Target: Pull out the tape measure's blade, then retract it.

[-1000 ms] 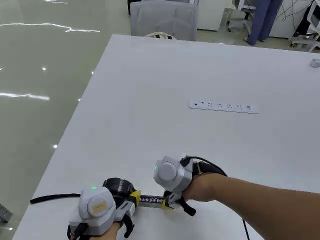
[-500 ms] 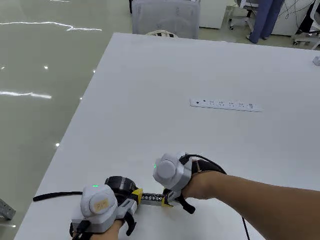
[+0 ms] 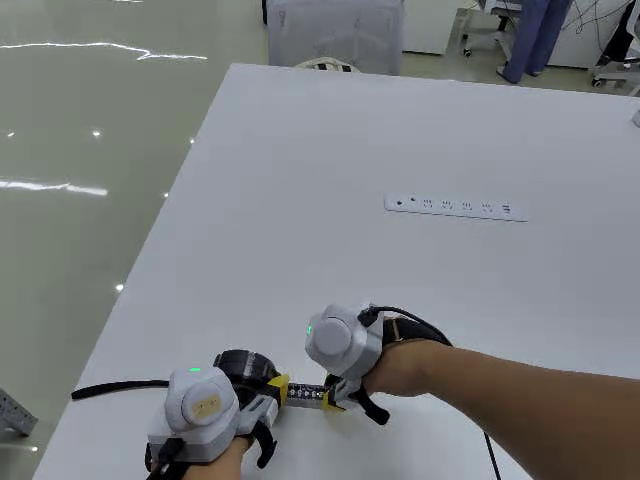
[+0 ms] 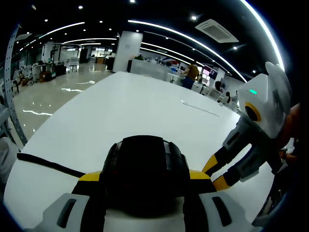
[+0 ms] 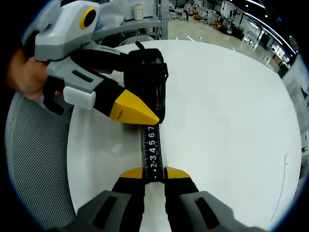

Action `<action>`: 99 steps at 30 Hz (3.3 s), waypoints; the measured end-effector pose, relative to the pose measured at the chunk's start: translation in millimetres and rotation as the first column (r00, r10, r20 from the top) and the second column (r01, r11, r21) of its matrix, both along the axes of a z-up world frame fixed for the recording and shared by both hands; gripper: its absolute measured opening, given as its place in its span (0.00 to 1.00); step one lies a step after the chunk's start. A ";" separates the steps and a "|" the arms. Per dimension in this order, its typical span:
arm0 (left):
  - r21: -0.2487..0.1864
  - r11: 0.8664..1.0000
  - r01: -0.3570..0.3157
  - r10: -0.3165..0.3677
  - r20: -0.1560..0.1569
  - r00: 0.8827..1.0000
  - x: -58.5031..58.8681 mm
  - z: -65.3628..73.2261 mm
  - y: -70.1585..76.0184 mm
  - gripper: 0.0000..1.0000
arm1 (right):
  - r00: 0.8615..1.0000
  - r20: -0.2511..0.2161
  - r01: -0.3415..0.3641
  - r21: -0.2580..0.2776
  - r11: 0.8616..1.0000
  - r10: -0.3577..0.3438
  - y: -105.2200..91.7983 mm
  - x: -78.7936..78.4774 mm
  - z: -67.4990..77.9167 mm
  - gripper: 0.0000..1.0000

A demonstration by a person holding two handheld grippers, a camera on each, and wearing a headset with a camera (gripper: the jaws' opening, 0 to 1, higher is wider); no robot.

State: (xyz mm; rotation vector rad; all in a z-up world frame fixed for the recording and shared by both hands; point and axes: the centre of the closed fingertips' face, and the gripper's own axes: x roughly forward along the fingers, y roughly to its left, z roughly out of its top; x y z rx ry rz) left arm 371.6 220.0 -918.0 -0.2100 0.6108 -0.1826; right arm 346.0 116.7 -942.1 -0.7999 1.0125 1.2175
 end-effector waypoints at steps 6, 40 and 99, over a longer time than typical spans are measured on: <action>-0.002 1.000 0.002 -0.002 -0.003 1.000 -0.4 -0.1 -0.7 0.62 | 1.000 -0.002 0.000 0.003 1.000 0.000 1.1 0.7 0.6 0.15; -0.050 0.999 0.011 -0.011 -0.013 1.000 0.3 -0.5 0.0 0.61 | 1.000 -0.028 0.009 0.044 0.999 -0.007 17.4 2.8 0.1 0.15; -0.076 0.997 0.009 -0.010 -0.013 1.000 0.5 1.1 0.1 0.62 | 0.997 -0.072 0.042 0.146 0.988 -0.032 34.3 1.3 4.7 0.16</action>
